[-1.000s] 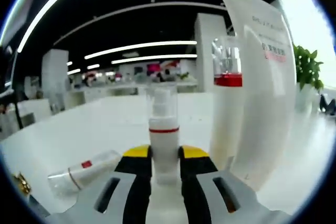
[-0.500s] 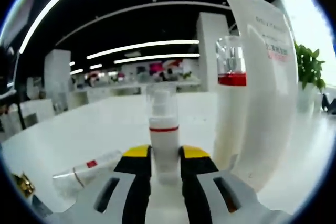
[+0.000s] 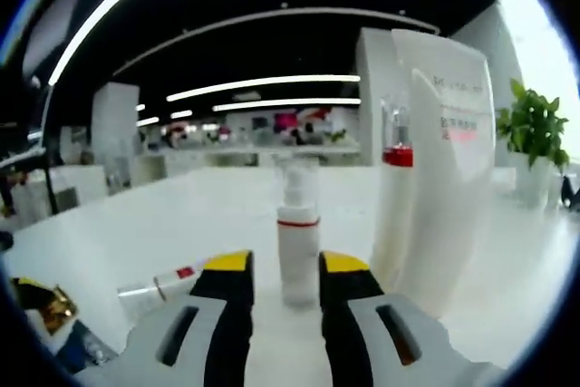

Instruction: Arrange the skincare products in the storage area until every visible bottle or jar stands upright without overlapping.

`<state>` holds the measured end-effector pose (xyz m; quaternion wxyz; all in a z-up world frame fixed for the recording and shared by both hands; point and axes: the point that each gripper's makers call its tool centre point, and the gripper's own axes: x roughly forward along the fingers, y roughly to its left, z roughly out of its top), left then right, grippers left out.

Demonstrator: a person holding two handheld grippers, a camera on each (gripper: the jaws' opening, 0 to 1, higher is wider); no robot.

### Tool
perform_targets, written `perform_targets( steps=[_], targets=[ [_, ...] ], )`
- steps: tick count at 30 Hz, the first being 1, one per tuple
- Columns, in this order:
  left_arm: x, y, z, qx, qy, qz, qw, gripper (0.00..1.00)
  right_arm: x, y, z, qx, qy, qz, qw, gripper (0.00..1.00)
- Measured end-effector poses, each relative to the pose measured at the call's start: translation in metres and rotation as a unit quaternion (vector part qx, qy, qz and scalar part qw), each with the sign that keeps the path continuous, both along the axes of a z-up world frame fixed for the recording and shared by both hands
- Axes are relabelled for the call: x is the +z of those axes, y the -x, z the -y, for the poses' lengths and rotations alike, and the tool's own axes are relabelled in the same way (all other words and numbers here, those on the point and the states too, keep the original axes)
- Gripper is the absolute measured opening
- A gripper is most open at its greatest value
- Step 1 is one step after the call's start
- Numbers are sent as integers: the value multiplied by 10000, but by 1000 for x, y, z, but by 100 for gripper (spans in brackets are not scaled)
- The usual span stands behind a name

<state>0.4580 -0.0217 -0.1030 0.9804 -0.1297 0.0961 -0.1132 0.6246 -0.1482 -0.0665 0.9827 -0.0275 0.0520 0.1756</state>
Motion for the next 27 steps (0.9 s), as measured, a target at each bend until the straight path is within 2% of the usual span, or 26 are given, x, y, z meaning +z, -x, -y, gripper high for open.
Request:
perform_targets(
  steps=[4, 5, 9, 10, 12, 14, 15, 20, 22, 23, 27],
  targets=[
    [0, 0, 0, -3, -19, -4, 10000, 60, 7, 11, 0, 215, -46, 117, 9997, 18],
    [-2, 1, 4, -51, -112, -36, 9999, 60, 20, 25, 3, 420, -182, 390, 9982, 18],
    [0, -4, 6, -64, -207, -7, 9998, 59, 33, 51, 4, 958, -103, 555, 9938, 20],
    [0, -4, 6, -78, -254, -19, 9996, 58, 32, 52, 5, 948, -101, 532, 9940, 20],
    [4, -7, 9, -135, -396, 25, 9991, 57, 33, 62, 5, 1251, -46, 565, 9905, 20],
    [7, -12, 11, -222, -574, -23, 9981, 55, 33, 64, 15, 1148, -92, 568, 9917, 16],
    [8, -16, 11, -233, -628, -21, 9978, 55, 34, 66, 14, 1271, -113, 642, 9897, 14],
    [11, -51, 10, -301, -733, -132, 9968, 56, 30, 64, 33, 1250, -283, 682, 9894, 13],
    [-4, -65, 13, -382, -682, -472, 9958, 59, 30, 62, 39, 1129, -555, 542, 9906, 12],
    [-8, -71, 13, -376, -704, -499, 9956, 59, 32, 62, 41, 1158, -651, 588, 9894, 12],
    [-26, -85, 20, -427, -1033, -651, 9916, 56, 29, 60, 52, 979, -504, 567, 9923, 8]
  ],
)
